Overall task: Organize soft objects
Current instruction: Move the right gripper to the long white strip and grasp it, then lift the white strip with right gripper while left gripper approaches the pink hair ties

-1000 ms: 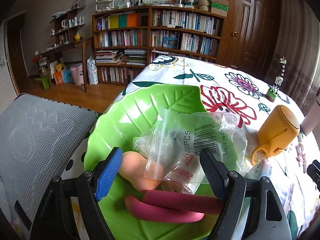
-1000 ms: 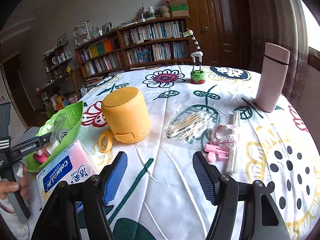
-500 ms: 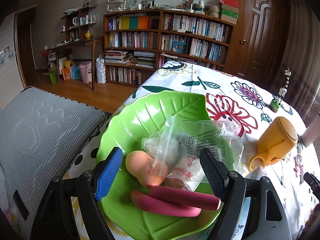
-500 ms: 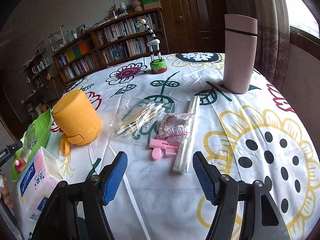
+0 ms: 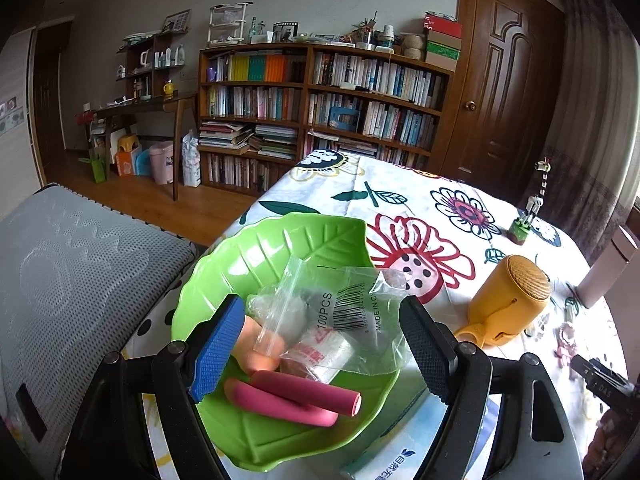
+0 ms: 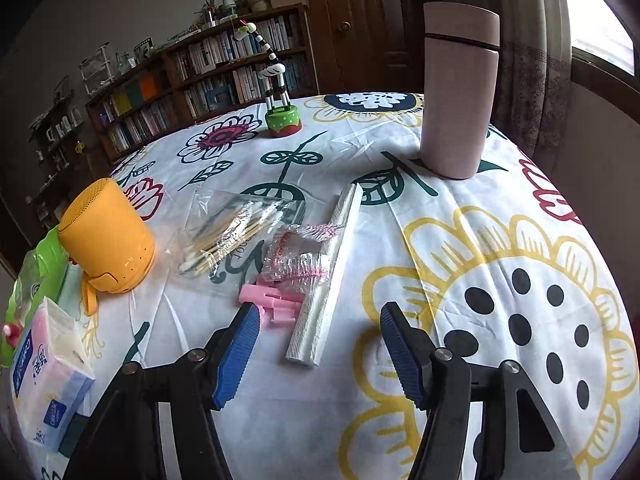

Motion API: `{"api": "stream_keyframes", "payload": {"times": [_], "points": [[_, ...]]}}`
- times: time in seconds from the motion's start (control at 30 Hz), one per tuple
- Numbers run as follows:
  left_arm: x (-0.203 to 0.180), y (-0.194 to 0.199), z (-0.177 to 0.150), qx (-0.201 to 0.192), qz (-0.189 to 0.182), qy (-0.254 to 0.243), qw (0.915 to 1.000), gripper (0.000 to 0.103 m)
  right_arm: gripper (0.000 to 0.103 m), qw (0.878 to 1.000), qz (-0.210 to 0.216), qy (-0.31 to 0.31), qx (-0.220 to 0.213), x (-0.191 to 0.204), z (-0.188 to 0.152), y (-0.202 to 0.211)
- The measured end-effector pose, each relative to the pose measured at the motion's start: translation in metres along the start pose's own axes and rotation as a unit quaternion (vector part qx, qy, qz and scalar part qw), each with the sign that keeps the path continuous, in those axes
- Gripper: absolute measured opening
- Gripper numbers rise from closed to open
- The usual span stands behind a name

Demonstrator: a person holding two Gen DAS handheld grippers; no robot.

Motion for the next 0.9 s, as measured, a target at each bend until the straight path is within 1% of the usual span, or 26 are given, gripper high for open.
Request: {"api": "stream_keyframes", "payload": {"times": [0.1, 0.23, 0.33, 0.4, 0.47, 0.67, 0.9], "points": [[-0.010, 0.003, 0.000, -0.001, -0.008, -0.010, 0.9999, 0.080, 0.053, 1.000, -0.007, 0.005, 0.004, -0.001, 0.003, -0.006], [-0.022, 0.006, -0.001, 0.000, -0.018, -0.019, 0.9997, 0.080, 0.043, 1.000, -0.005, 0.008, 0.005, -0.002, 0.007, -0.009], [-0.030, 0.007, -0.003, 0.002, -0.024, -0.026, 0.9994, 0.080, 0.033, 1.000, -0.005, 0.009, 0.005, -0.003, 0.008, -0.009], [-0.036, 0.009, -0.004, 0.002, -0.028, -0.032, 0.9991, 0.080, 0.025, 1.000, -0.001, 0.008, 0.005, -0.003, 0.008, -0.009], [-0.042, 0.011, -0.005, 0.003, -0.032, -0.038, 0.9988, 0.080, 0.022, 1.000, 0.006, 0.005, 0.004, -0.005, 0.007, -0.007], [-0.066, 0.015, -0.008, 0.004, -0.047, -0.059, 0.9972, 0.080, 0.020, 0.999, 0.029, -0.014, 0.006, -0.015, -0.002, 0.001], [-0.103, 0.020, -0.016, 0.009, -0.072, -0.092, 0.9931, 0.080, 0.020, 0.999, 0.032, -0.013, 0.008, -0.029, -0.016, 0.018]]}}
Point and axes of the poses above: each gripper's, at about its wrist camera, not at the fingertips, and y roughly against the way its jaws point, x to its left, z to its top, the point moved 9 cm from there along -y, roughly the way its jaws point, and after that the axes turned 4 degrees about z, right-handed, at the moved point
